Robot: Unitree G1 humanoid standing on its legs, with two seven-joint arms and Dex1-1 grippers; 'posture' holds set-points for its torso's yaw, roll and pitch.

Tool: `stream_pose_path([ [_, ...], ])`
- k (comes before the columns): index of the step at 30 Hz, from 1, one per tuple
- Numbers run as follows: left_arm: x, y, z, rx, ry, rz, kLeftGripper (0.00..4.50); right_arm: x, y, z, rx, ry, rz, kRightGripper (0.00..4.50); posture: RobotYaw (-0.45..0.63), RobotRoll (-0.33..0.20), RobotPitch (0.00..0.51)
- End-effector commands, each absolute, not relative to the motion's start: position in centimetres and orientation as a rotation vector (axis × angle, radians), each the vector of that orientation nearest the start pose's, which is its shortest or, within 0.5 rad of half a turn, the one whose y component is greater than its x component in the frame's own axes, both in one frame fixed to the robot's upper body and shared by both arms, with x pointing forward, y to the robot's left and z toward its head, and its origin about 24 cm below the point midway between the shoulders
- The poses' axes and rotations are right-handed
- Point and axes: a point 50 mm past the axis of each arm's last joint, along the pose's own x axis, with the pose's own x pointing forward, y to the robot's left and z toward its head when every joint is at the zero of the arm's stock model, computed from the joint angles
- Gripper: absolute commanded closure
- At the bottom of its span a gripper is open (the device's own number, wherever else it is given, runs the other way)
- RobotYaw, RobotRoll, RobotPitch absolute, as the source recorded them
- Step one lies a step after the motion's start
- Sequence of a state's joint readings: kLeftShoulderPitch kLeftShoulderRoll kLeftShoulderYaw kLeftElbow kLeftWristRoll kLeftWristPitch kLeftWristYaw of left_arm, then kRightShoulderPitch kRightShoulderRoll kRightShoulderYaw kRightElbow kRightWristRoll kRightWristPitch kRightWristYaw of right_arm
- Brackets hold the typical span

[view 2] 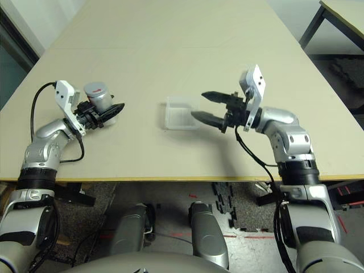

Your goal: Pour the medicine from the bottle into the box.

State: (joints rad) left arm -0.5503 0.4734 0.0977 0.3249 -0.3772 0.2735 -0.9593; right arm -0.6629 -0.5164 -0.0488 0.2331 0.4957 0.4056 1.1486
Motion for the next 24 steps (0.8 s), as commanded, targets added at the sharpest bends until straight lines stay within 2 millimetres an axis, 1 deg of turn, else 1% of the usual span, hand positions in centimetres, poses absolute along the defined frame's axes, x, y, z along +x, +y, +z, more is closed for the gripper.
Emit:
stream_pose_path([
  [1, 33.3, 18.4, 15.3, 0.019, 0.003, -0.973, 1.83, 33.4, -16.7, 19.4, 0.004, -0.044, 1.245, 0.0, -0.12, 0.0, 0.095],
  [5, 33.9, 16.8, 16.4, 0.018, 0.001, -1.047, 1.83, 34.2, -15.3, 20.5, 0.007, -0.046, 1.321, 0.0, -0.13, 0.0, 0.08],
  [9, 34.6, 15.9, 16.7, 0.048, -0.005, -1.089, 1.83, 34.7, -14.2, 20.8, -0.02, -0.033, 1.376, 0.0, -0.13, 0.0, 0.066],
  [12, 35.3, 14.6, 16.7, 0.081, -0.016, -1.127, 1.83, 35.1, -13.3, 20.9, -0.032, -0.029, 1.405, 0.0, -0.12, 0.0, 0.063],
  [17, 36.1, 12.6, 16.3, 0.095, -0.026, -1.188, 1.83, 36.0, -12.5, 21.2, -0.042, -0.035, 1.413, 0.0, -0.13, 0.0, 0.061],
  [24, 36.8, 11.1, 15.8, 0.093, -0.021, -1.226, 1.83, 36.8, -11.9, 21.5, -0.057, -0.049, 1.4, 0.0, -0.14, 0.0, 0.06],
])
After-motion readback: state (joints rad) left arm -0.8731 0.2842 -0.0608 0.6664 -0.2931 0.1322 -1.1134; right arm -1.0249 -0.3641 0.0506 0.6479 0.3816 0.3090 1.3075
